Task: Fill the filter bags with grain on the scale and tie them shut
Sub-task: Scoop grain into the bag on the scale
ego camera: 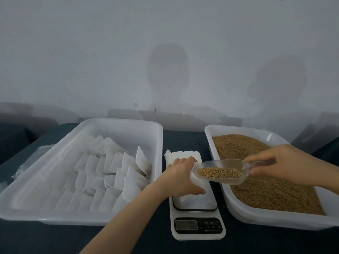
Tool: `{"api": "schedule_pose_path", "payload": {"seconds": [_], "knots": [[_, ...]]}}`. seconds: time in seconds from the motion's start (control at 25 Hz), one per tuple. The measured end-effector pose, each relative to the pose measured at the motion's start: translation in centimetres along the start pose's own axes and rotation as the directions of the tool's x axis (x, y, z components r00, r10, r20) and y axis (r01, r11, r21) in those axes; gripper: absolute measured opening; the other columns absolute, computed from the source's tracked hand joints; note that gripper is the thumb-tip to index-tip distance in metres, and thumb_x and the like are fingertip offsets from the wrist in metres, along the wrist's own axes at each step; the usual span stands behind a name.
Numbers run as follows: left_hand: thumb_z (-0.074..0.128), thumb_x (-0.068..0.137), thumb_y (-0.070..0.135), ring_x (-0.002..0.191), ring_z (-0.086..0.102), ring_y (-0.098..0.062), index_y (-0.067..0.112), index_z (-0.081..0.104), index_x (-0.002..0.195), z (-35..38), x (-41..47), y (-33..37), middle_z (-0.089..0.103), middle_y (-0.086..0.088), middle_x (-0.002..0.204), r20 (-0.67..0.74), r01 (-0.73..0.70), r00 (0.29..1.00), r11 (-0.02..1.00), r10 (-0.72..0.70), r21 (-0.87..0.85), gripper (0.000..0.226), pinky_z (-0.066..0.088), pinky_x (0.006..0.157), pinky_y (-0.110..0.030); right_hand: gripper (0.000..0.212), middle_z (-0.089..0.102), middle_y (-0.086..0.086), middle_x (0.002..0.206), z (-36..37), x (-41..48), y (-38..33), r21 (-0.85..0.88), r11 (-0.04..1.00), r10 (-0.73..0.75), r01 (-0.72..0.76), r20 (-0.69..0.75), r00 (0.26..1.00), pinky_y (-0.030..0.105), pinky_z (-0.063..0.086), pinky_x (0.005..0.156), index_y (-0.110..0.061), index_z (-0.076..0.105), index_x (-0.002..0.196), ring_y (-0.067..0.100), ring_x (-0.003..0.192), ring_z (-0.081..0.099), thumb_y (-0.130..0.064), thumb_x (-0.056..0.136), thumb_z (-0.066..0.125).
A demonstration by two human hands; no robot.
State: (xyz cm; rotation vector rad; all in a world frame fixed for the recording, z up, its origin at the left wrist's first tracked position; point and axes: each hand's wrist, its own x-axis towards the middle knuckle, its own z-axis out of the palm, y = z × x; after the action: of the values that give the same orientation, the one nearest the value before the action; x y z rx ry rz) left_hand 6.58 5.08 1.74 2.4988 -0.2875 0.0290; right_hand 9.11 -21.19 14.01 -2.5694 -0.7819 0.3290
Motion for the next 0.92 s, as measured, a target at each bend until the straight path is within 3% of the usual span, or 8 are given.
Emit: {"api": "schedule_pose_path", "payload": {"seconds": [0.08,0.16,0.24,0.4,0.52,0.64,0.76,0.92], "knots": [[0.075,0.070,0.053,0.104,0.041,-0.012,0.029,0.041,0.123,0.0,0.0,0.0,0.041,0.014,0.108,0.003,-0.005,1.000,1.000,0.005,-0.006,0.068,0.041,0.095,-0.036,0.034,0.064,-0.036,0.097,-0.2,0.2,-0.3,-0.045,0.999,0.000,0.001,0.020,1.000,0.032,0.055,0.086,-0.068,0.058,0.092,0.002,0.099,0.064,-0.064,0.058,0.060],[0.074,0.071,0.053,0.103,0.040,-0.011,0.028,0.042,0.121,0.0,-0.1,0.1,0.042,0.013,0.107,0.001,-0.011,1.000,1.000,0.011,0.002,0.065,0.041,0.093,-0.036,0.034,0.062,-0.039,0.098,-0.6,0.4,-0.5,-0.089,0.996,-0.014,0.018,0.043,0.999,0.030,0.053,0.087,-0.070,0.056,0.091,-0.005,0.097,0.062,-0.069,0.056,0.058],[0.074,0.072,0.053,0.101,0.040,-0.011,0.028,0.044,0.119,0.0,-0.1,0.2,0.043,0.013,0.106,0.007,-0.016,1.000,1.000,0.016,0.004,0.061,0.041,0.091,-0.035,0.035,0.065,-0.033,0.099,-0.9,0.6,-0.8,-0.129,0.991,-0.007,0.016,0.068,0.998,0.038,0.054,0.088,-0.070,0.057,0.092,0.008,0.099,0.065,-0.071,0.057,0.056],[0.073,0.074,0.049,0.098,0.044,-0.013,0.028,0.045,0.119,-0.1,-0.2,0.4,0.047,0.011,0.105,0.020,-0.001,1.000,1.000,0.001,-0.019,0.057,0.042,0.090,-0.035,0.024,0.064,-0.037,0.096,-1.2,1.2,-1.0,-0.181,0.983,-0.013,0.024,0.065,0.998,0.039,0.053,0.088,-0.069,0.058,0.092,0.009,0.096,0.065,-0.058,0.072,0.064],[0.069,0.075,0.039,0.097,0.050,-0.016,0.029,0.044,0.119,-0.1,-0.3,0.4,0.052,0.009,0.107,0.033,0.023,0.999,0.998,-0.021,-0.056,0.051,0.045,0.091,-0.037,0.023,0.066,-0.033,0.098,-1.1,1.3,-0.6,-0.181,0.983,-0.002,0.012,0.056,0.998,0.046,0.052,0.088,-0.067,0.059,0.092,0.023,0.098,0.065,-0.055,0.073,0.066],[0.065,0.074,0.034,0.098,0.053,-0.017,0.031,0.042,0.119,-0.2,-0.3,0.5,0.054,0.006,0.109,0.056,0.050,0.997,0.994,-0.045,-0.097,0.051,0.046,0.092,-0.038,0.022,0.067,-0.029,0.101,-0.9,1.3,-0.4,-0.186,0.982,-0.010,0.023,0.074,0.997,0.038,0.053,0.088,-0.068,0.059,0.091,0.013,0.101,0.064,-0.054,0.076,0.065],[0.065,0.075,0.034,0.096,0.050,-0.015,0.031,0.042,0.121,-0.2,-0.3,0.7,0.051,0.008,0.105,0.082,0.031,0.996,0.999,-0.028,-0.040,0.051,0.043,0.089,-0.034,0.022,0.068,-0.027,0.099,-0.8,1.4,-0.5,-0.179,0.984,-0.004,0.022,0.103,0.995,0.042,0.053,0.088,-0.064,0.061,0.096,0.016,0.097,0.066,-0.051,0.079,0.065],[0.068,0.078,0.032,0.102,0.053,-0.017,0.025,0.043,0.123,-0.6,0.4,0.8,0.055,0.003,0.114,0.148,0.022,0.989,0.999,-0.016,-0.042,0.052,0.046,0.095,-0.039,0.022,0.057,-0.047,0.096,-1.2,1.8,-0.7,-0.171,0.985,-0.009,0.028,0.110,0.994,0.020,0.050,0.081,-0.058,0.065,0.096,-0.013,0.093,0.058,-0.048,0.077,0.068]]}}
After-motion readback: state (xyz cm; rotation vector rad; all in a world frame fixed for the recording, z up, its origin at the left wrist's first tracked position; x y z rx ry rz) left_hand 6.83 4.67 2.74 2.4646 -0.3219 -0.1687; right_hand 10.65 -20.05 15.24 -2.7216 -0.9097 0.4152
